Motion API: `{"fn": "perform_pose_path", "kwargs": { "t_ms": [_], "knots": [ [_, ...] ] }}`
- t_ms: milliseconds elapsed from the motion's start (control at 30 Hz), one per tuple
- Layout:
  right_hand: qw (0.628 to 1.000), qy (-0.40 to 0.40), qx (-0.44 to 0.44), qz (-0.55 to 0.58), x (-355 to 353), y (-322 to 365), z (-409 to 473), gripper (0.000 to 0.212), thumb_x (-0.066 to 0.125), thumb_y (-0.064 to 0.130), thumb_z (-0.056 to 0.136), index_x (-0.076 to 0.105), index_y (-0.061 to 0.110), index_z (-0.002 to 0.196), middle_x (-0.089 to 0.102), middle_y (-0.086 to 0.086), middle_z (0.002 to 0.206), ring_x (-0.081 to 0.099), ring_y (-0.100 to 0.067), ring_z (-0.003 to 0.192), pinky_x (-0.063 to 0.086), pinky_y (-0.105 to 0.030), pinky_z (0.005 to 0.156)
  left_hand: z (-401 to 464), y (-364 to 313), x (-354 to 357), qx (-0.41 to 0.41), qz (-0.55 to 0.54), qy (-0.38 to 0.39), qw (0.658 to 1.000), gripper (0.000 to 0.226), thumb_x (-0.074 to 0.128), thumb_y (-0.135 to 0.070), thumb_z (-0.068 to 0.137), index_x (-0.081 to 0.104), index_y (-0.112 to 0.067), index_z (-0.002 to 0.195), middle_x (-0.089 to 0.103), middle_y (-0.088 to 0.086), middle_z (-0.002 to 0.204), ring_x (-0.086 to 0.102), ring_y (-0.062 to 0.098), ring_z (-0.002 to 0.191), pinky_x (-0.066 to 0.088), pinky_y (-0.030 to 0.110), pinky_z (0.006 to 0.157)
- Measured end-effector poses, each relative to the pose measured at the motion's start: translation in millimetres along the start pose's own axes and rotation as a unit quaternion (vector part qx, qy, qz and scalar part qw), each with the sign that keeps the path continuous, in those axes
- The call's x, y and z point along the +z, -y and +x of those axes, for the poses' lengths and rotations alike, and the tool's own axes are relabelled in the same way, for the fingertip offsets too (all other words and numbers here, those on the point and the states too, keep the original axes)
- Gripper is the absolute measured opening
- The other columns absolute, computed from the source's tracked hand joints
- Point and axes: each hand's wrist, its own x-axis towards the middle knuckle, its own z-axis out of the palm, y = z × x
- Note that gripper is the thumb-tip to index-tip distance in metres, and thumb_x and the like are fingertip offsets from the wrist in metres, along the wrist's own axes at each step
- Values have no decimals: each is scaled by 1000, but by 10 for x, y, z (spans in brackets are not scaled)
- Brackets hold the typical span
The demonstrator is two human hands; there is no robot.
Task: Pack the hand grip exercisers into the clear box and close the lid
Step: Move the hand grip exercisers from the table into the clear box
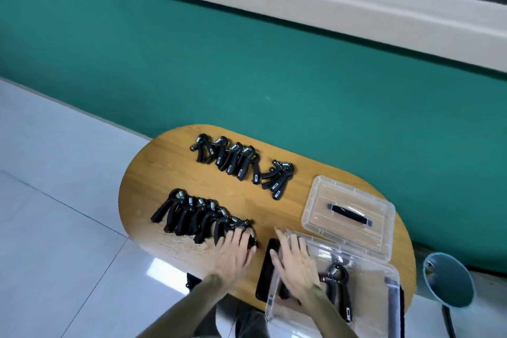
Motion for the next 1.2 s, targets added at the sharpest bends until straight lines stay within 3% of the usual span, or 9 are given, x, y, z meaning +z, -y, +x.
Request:
{"fn": "perform_pose_path", "kwargs": {
  "t_ms": [233,300,433,533,700,900,1067,1200],
  "knots": [
    [997,23,-28,-66,119,648,534,53,29,50,101,39,24,146,54,-3,136,56,-23,112,52,-39,88,47,957,83,-46,17,6,999,72,-2,-54,100,23,-14,154,39,10,148,42,26,129,37,40,110],
    [997,27,-33,-72,165,834,713,51,31,48,100,42,23,142,56,-4,132,57,-24,108,52,-38,85,108,1215,107,-56,6,15,998,67,5,-53,103,23,-14,155,38,11,149,40,27,130,36,42,111],
    [994,50,-40,-84,286,1205,1093,50,33,46,99,49,21,139,58,-5,130,58,-26,106,53,-39,82,246,1704,168,-63,11,14,998,83,-15,-56,95,19,-13,157,37,11,153,39,28,134,35,42,113],
    [992,61,-48,-95,401,1443,1418,50,33,45,99,53,19,136,59,-7,128,59,-27,104,54,-39,80,390,2051,231,-70,21,26,997,78,-12,-55,99,17,-11,157,33,13,156,36,29,139,32,44,117],
    [991,71,-53,-104,647,1688,1934,53,29,46,99,53,17,136,58,-8,130,58,-29,105,55,-41,79,680,2461,352,-97,9,61,993,67,11,-53,106,15,-11,158,28,14,159,35,29,139,35,42,114],
    [989,98,-49,-94,975,1803,2576,51,34,46,103,46,14,141,51,-10,136,52,-30,114,56,-43,81,1032,2792,621,-118,-44,81,989,74,3,-56,101,2,-13,161,19,15,165,32,30,144,32,42,116],
    [993,61,-52,-88,1153,1899,3161,54,35,47,103,39,14,146,44,-15,141,48,-29,116,52,-45,88,1168,2925,936,-119,-73,59,988,72,8,-59,103,-17,-21,159,2,13,169,31,31,143,36,45,112],
    [992,11,-74,-100,1331,1990,3746,53,37,45,101,41,14,143,41,-18,144,46,-33,120,49,-49,91,1364,3077,1244,-114,-126,24,985,72,15,-61,104,-21,-29,158,-7,10,170,33,31,143,38,51,109]
  ]
}}
